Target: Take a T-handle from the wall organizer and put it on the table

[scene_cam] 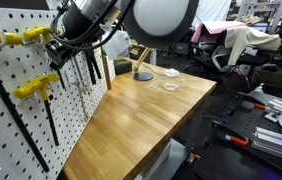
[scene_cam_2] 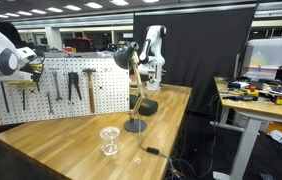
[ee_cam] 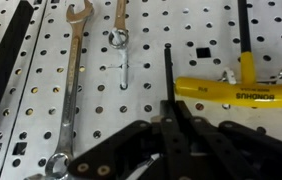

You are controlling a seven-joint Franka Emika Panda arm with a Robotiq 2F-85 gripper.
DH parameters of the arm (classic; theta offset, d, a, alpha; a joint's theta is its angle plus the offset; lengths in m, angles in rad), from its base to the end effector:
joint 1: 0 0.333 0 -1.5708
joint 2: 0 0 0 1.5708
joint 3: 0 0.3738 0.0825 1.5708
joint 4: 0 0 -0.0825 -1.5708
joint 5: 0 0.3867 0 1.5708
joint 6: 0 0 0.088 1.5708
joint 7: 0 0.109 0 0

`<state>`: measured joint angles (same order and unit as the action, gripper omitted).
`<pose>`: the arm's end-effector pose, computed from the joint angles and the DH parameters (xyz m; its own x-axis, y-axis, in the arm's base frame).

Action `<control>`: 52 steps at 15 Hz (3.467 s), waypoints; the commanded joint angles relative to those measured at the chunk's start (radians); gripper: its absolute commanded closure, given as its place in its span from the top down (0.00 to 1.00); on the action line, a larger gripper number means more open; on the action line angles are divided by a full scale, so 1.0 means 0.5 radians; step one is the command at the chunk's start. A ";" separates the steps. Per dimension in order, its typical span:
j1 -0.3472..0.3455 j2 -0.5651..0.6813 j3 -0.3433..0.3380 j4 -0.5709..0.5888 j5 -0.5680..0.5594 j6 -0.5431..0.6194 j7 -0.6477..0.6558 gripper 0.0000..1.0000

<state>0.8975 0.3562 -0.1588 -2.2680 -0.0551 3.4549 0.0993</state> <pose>0.4420 0.4208 0.3528 0.4961 0.4526 0.7410 0.6665 -0.7454 0.0090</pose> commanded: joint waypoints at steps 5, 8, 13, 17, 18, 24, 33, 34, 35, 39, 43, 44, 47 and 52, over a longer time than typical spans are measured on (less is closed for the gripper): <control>0.194 -0.050 -0.193 0.024 0.176 0.021 -0.029 0.02; 0.254 -0.056 -0.251 0.014 0.199 0.022 -0.035 0.02; 0.376 -0.150 -0.376 -0.062 0.232 -0.004 -0.044 0.02; 0.478 -0.349 -0.463 -0.264 0.252 0.000 -0.052 0.02; 0.508 -0.404 -0.487 -0.327 0.270 -0.003 -0.058 0.02; 0.720 -0.637 -0.745 -0.657 0.689 -0.003 -0.404 0.02; 1.050 -0.404 -1.090 -0.691 1.936 0.038 -1.102 0.02; 1.097 -0.368 -1.081 -0.751 2.022 0.029 -1.072 0.02; 1.123 -0.343 -1.036 -0.818 2.088 0.034 -1.029 0.02; 1.248 -0.200 -0.959 -0.924 2.252 -0.040 -0.929 0.02; 1.286 -0.148 -0.956 -0.906 2.248 -0.127 -0.863 0.02; 1.275 -0.158 -0.949 -0.895 2.235 -0.175 -0.843 0.02; 1.231 -0.172 -0.934 -0.813 2.216 -0.342 -0.767 0.02; 1.144 -0.078 -0.939 -0.605 2.229 -0.588 -0.676 0.02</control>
<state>1.5111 0.2913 -0.6344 -2.6261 1.0501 3.2247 -0.2584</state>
